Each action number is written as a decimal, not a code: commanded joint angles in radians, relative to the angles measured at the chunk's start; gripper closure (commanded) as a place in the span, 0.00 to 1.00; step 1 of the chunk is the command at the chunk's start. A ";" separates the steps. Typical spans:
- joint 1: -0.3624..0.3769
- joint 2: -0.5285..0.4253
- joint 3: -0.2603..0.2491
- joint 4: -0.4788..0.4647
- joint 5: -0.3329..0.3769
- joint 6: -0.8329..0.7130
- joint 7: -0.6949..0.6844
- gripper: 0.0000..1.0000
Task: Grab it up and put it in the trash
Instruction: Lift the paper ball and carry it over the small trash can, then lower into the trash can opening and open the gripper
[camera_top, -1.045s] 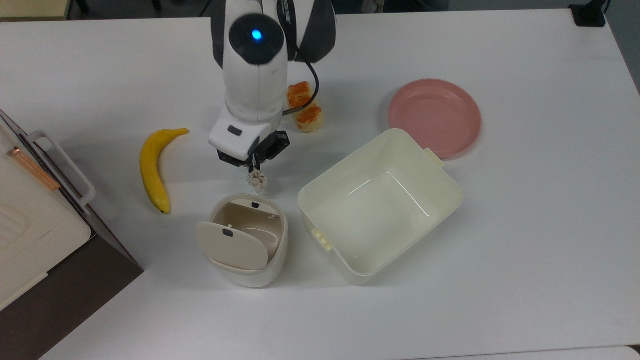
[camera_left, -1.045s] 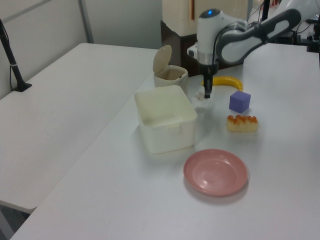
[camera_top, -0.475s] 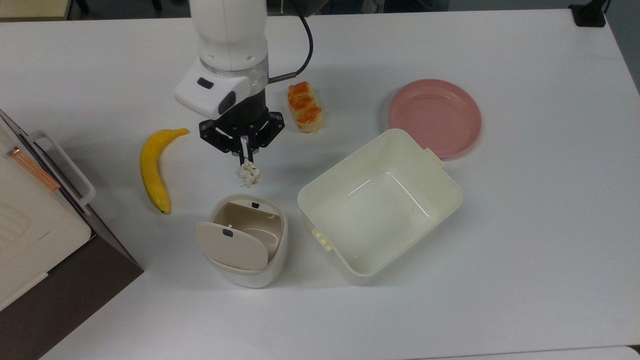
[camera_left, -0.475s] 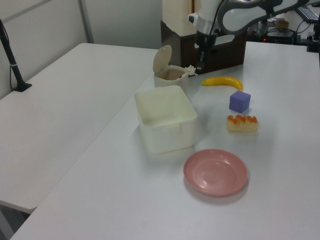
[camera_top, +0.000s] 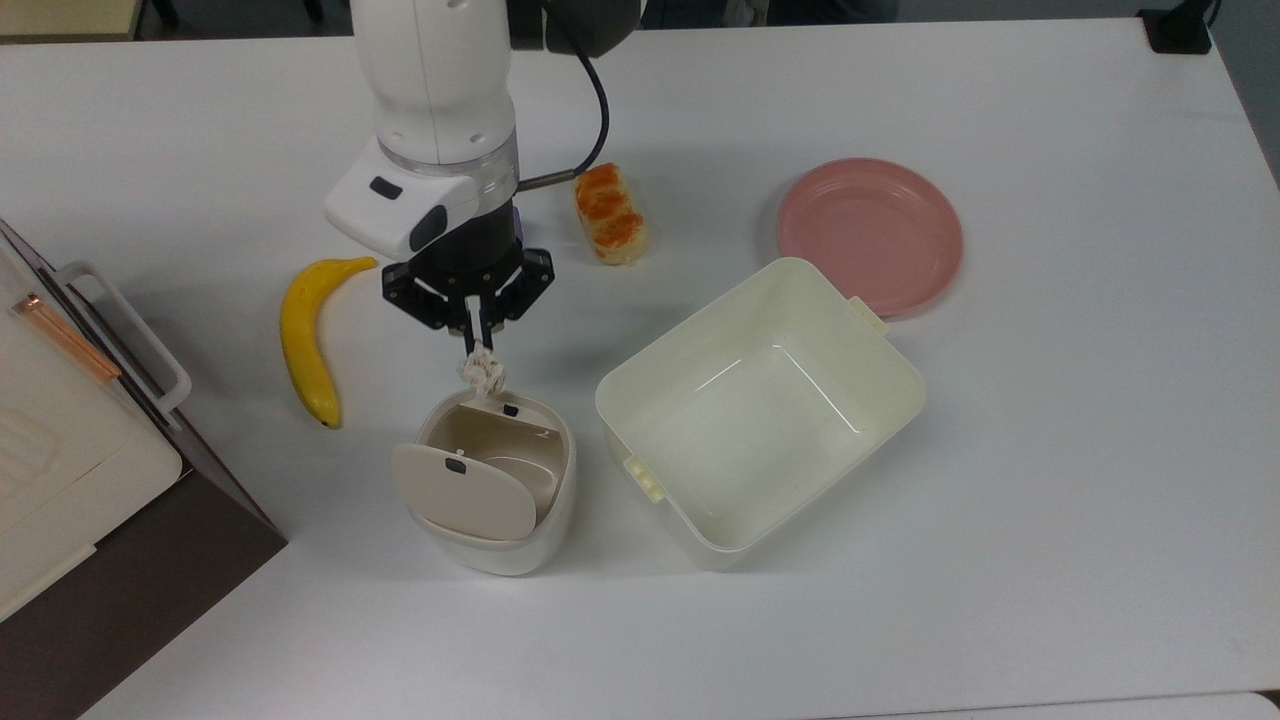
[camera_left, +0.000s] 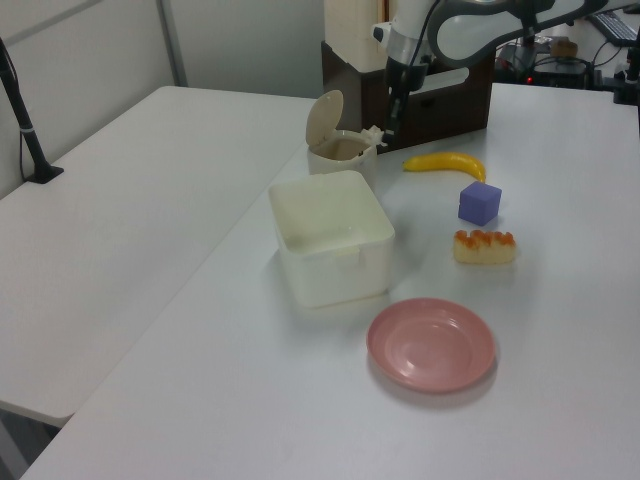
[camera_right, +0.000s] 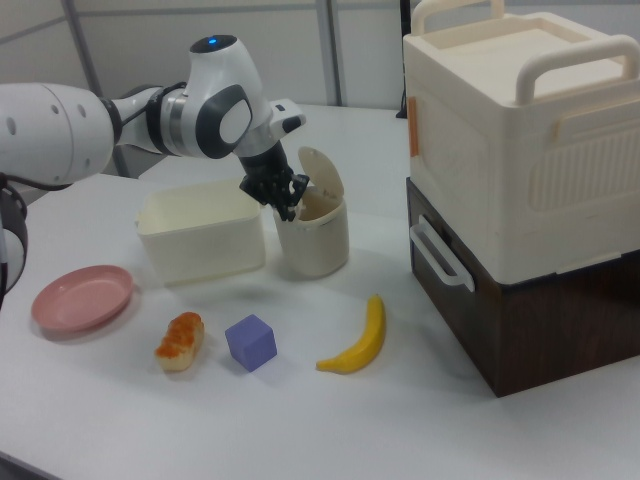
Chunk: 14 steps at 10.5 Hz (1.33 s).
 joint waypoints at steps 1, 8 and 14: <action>-0.006 0.027 0.011 0.036 0.015 0.110 0.079 1.00; 0.012 0.102 0.010 0.039 0.003 0.291 0.130 1.00; 0.007 0.101 0.010 0.039 -0.002 0.289 0.164 0.10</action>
